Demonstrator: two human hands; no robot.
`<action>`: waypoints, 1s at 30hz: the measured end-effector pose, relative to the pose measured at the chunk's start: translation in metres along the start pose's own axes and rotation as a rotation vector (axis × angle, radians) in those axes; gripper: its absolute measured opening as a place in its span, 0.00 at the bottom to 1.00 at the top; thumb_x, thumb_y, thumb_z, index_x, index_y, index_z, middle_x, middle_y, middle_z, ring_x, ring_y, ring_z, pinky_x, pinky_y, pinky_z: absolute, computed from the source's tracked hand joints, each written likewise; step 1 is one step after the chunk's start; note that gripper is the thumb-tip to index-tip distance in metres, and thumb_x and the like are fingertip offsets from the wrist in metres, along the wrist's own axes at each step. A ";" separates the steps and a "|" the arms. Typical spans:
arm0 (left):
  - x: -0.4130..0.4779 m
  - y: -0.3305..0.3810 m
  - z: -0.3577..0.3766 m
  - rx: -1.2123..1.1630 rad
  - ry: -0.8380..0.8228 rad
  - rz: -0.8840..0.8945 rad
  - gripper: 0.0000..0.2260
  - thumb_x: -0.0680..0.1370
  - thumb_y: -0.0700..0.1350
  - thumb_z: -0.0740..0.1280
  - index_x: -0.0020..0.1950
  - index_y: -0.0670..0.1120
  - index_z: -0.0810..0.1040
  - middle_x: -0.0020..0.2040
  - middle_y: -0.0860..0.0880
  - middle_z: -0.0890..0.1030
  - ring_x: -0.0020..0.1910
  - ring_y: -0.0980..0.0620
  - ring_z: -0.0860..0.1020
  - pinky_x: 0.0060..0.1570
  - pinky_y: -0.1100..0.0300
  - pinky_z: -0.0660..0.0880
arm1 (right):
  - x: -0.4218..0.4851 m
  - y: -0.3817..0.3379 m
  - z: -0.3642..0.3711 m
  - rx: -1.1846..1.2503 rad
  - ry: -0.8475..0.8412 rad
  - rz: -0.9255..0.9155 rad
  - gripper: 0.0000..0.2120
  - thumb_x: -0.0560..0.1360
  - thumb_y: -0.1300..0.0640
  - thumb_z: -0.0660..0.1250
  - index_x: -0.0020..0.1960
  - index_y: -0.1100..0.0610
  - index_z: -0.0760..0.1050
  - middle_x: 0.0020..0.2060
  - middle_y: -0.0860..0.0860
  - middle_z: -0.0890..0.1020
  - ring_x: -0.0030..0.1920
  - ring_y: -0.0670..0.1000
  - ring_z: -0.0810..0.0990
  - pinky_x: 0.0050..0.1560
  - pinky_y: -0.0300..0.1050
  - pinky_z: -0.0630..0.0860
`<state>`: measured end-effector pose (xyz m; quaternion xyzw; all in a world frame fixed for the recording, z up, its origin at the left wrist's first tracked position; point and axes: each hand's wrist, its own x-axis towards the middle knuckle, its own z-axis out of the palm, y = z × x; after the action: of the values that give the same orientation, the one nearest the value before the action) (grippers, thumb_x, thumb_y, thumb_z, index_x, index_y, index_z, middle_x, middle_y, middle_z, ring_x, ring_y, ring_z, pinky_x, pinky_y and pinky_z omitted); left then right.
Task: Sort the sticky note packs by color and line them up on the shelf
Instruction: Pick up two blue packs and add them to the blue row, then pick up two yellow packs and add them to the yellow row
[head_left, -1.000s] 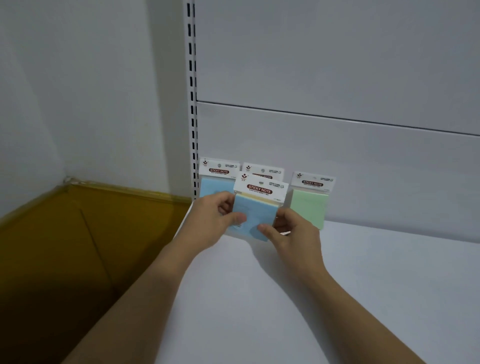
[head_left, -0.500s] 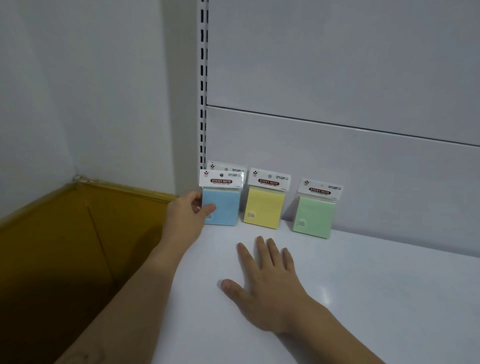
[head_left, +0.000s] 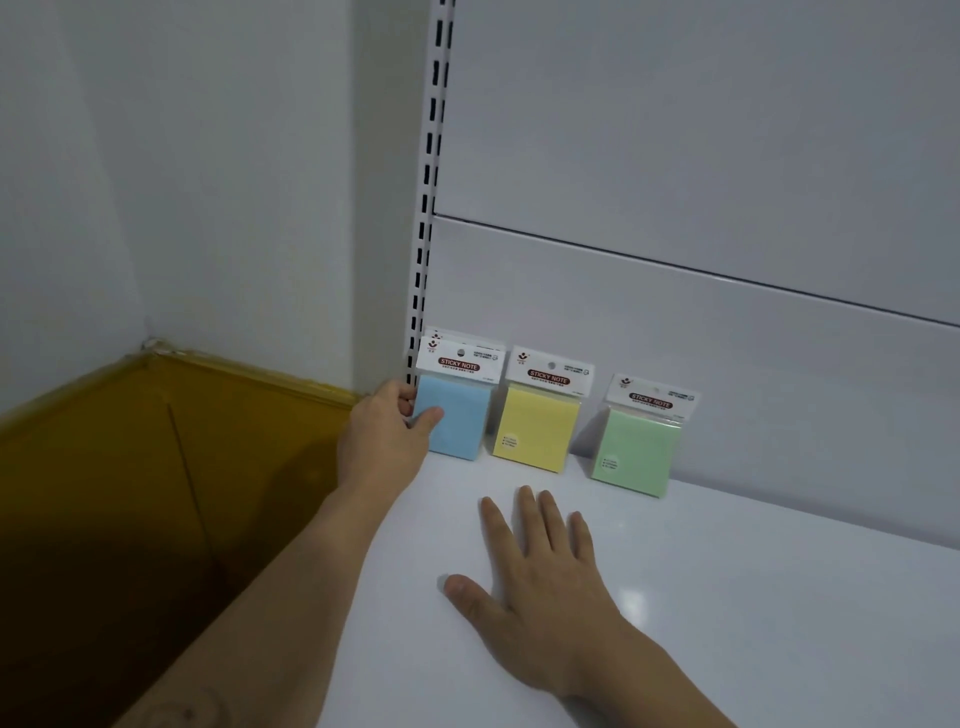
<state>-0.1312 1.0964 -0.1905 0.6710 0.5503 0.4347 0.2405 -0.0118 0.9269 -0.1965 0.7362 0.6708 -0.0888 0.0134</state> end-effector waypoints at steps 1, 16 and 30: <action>0.000 0.001 0.000 0.004 0.001 -0.002 0.14 0.74 0.53 0.71 0.55 0.48 0.75 0.47 0.51 0.79 0.45 0.51 0.78 0.34 0.63 0.73 | 0.000 0.000 0.000 -0.004 0.007 -0.002 0.43 0.66 0.24 0.32 0.75 0.44 0.31 0.75 0.53 0.32 0.73 0.54 0.27 0.71 0.57 0.28; -0.021 0.034 -0.014 0.070 0.061 0.365 0.17 0.73 0.50 0.70 0.58 0.45 0.72 0.55 0.46 0.75 0.54 0.47 0.71 0.52 0.50 0.73 | -0.010 -0.002 -0.006 0.059 0.100 0.031 0.39 0.70 0.25 0.42 0.76 0.44 0.46 0.78 0.55 0.47 0.77 0.53 0.41 0.74 0.57 0.37; -0.090 0.107 0.046 0.362 -0.491 0.895 0.26 0.74 0.66 0.56 0.68 0.55 0.67 0.64 0.56 0.73 0.65 0.53 0.67 0.60 0.55 0.61 | -0.128 0.159 -0.032 -0.017 0.177 0.614 0.41 0.70 0.26 0.43 0.77 0.44 0.44 0.78 0.51 0.46 0.77 0.52 0.42 0.74 0.61 0.40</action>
<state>-0.0369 0.9883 -0.1569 0.9524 0.2046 0.2232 0.0340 0.1387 0.7893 -0.1617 0.9089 0.4167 -0.0109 -0.0127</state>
